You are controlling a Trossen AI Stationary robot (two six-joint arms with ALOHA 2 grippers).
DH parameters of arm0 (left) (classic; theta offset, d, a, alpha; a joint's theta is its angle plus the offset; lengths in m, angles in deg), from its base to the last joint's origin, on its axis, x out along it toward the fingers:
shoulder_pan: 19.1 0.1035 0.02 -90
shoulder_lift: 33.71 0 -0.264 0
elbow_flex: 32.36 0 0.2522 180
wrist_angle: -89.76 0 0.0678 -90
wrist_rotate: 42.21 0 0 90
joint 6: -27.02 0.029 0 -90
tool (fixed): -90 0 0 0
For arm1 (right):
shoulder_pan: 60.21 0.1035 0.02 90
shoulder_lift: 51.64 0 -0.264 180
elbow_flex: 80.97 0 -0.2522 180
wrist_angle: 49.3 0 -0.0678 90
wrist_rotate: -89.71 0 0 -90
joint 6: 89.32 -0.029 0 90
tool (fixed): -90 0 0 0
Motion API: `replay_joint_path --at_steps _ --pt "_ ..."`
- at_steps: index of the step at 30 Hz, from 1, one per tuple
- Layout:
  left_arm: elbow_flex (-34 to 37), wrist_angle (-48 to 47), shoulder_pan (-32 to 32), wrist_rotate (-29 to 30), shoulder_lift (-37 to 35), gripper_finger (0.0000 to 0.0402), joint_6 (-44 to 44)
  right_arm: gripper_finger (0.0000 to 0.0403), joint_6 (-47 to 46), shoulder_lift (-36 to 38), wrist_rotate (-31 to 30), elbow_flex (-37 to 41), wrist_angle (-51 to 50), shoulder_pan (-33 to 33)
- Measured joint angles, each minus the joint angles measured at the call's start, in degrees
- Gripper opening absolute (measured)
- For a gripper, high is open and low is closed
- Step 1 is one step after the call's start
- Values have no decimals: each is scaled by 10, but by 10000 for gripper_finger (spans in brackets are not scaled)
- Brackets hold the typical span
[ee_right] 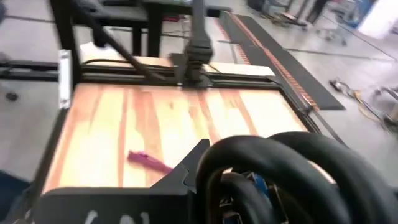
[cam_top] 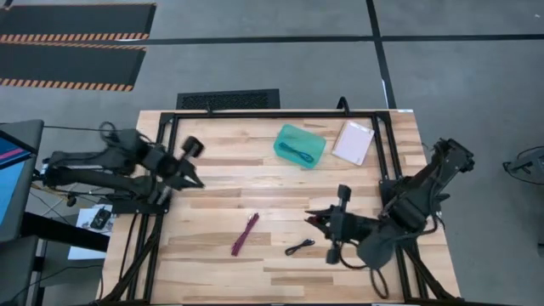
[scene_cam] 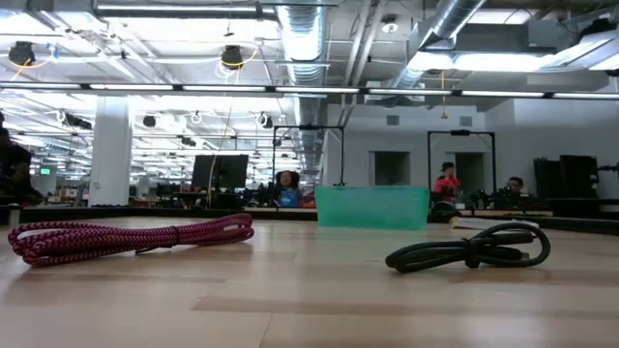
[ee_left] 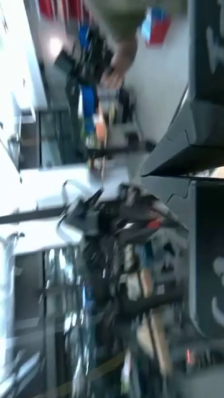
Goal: Pick and place USB-C Cables
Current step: Put the top black charger cable into the light blue bin
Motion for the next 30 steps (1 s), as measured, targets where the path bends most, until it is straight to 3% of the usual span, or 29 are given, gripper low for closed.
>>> replay_joint_path --at_steps 5,9,15,17,22,30 --pt "-49 -94 -53 105 -35 0 27 83 -15 10 -4 0 -40 -46" --pt "-49 -173 -80 190 -29 0 52 79 -15 42 17 -2 -85 -149" --pt "-39 -221 -110 354 31 0 68 84 55 42 239 -1 -115 -394" --pt "-40 -206 -113 362 48 0 71 90 80 31 294 -1 -116 -460" --pt "-40 -197 -113 354 76 0 61 83 117 -19 367 -1 -125 -568" --pt "-40 -199 -123 353 109 0 38 94 200 -161 412 -1 -118 -623"
